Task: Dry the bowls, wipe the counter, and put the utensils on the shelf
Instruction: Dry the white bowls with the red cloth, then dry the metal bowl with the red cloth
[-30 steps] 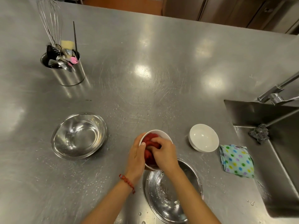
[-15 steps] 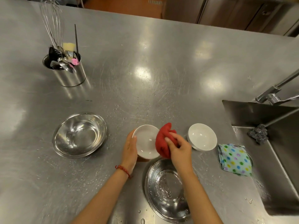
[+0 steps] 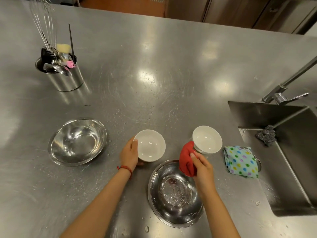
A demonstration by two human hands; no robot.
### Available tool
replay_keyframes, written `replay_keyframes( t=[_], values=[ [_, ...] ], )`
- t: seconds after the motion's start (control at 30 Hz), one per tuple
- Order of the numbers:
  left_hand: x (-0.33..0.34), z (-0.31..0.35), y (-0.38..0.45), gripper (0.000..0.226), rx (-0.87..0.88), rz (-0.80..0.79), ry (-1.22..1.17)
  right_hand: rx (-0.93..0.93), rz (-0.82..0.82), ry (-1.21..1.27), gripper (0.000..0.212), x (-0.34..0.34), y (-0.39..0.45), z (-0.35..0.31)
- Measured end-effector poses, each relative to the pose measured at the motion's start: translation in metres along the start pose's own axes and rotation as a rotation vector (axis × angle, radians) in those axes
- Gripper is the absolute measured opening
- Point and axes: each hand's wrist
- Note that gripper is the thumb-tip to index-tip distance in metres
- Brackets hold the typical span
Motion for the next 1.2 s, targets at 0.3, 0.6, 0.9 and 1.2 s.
replay_keyframes(
  t=[0.3,0.6,0.9,1.2],
  values=[
    [-0.008,0.000,-0.011,0.035,-0.041,-0.049,-0.051,-0.070,-0.085,-0.218,0.024,-0.021,-0.025,0.003],
    [-0.013,-0.034,-0.091,0.016,0.036,0.050,0.141,-0.255,-0.120,-0.883,0.044,-0.031,-0.047,0.048],
    [0.024,-0.052,-0.116,0.036,0.095,-0.092,0.066,-0.204,-0.163,-1.230,0.060,-0.028,-0.038,0.069],
    [0.032,-0.056,-0.120,0.039,0.068,0.011,-0.016,-0.363,-0.353,-1.300,0.044,-0.002,-0.028,0.078]
  ],
)
Point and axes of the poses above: each hand's wrist, its own y-axis towards the middle knuckle, its own x-axis out of the palm, z = x × y, and after that the axes turned 11 degrees about y, right-handed
